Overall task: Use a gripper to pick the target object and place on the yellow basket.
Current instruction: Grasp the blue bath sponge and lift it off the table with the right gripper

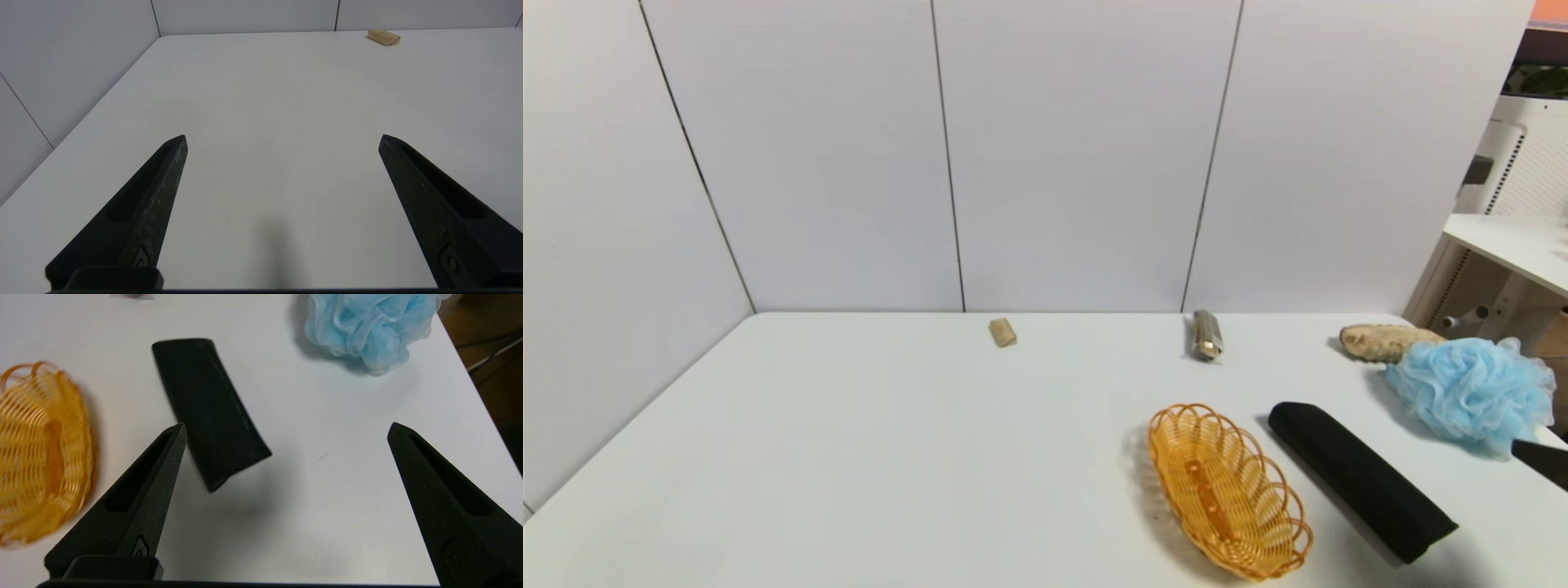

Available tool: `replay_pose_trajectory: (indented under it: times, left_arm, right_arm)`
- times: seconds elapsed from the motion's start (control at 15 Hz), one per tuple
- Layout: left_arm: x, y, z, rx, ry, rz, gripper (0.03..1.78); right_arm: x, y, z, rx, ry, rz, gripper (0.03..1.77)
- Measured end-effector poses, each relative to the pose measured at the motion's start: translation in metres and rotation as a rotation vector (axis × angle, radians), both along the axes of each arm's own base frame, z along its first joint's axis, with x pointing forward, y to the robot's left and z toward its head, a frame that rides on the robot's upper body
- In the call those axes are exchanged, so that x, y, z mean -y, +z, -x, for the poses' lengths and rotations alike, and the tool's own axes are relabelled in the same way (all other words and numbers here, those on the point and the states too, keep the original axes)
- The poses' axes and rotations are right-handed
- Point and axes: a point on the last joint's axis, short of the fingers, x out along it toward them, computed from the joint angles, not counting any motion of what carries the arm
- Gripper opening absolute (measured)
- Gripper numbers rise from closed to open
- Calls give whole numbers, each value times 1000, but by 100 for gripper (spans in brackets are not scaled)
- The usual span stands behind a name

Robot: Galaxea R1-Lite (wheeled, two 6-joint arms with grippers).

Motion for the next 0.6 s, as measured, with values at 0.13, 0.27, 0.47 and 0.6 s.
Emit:
replay_pose_trajectory:
  times: [0.13, 0.27, 0.47, 0.6]
  left_arm:
    - [0, 0, 0, 0, 0, 0, 169]
    - [0, 0, 0, 0, 0, 0, 169]
    - [0, 0, 0, 0, 0, 0, 169]
    - [0, 0, 0, 0, 0, 0, 169]
  right_arm:
    - [12, 13, -49, -63, -42, -4, 169]
    - [28, 18, -101, -111, -72, 6, 169]
    - [60, 5, -160, -192, -106, 41, 169]
    - [84, -10, -190, -240, -132, 55, 169]
